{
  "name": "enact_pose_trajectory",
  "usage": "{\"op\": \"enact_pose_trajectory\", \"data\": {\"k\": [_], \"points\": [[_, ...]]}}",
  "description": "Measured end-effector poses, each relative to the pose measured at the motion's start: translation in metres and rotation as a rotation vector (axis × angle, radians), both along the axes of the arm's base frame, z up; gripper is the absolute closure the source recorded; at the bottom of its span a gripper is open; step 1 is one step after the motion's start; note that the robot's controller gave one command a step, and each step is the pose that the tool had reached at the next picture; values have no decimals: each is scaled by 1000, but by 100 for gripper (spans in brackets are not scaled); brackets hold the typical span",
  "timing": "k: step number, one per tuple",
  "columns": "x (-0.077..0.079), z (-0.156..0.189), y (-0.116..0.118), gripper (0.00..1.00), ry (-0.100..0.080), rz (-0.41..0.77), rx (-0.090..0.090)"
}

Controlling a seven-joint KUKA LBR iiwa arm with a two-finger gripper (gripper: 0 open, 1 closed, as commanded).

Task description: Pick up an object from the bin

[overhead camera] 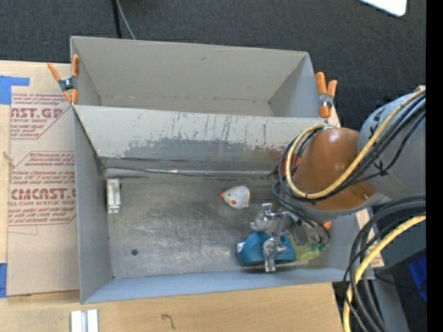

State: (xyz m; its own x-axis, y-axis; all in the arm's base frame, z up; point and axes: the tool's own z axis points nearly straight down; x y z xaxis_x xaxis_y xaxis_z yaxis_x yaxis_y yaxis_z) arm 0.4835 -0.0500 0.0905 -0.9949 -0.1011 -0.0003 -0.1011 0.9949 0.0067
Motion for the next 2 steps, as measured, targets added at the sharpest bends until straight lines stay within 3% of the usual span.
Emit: {"op": "enact_pose_trajectory", "data": {"k": [1,2], "points": [[0,0,0,100,0,0,0],[11,-3,6,100,42,-47,-12]]}}
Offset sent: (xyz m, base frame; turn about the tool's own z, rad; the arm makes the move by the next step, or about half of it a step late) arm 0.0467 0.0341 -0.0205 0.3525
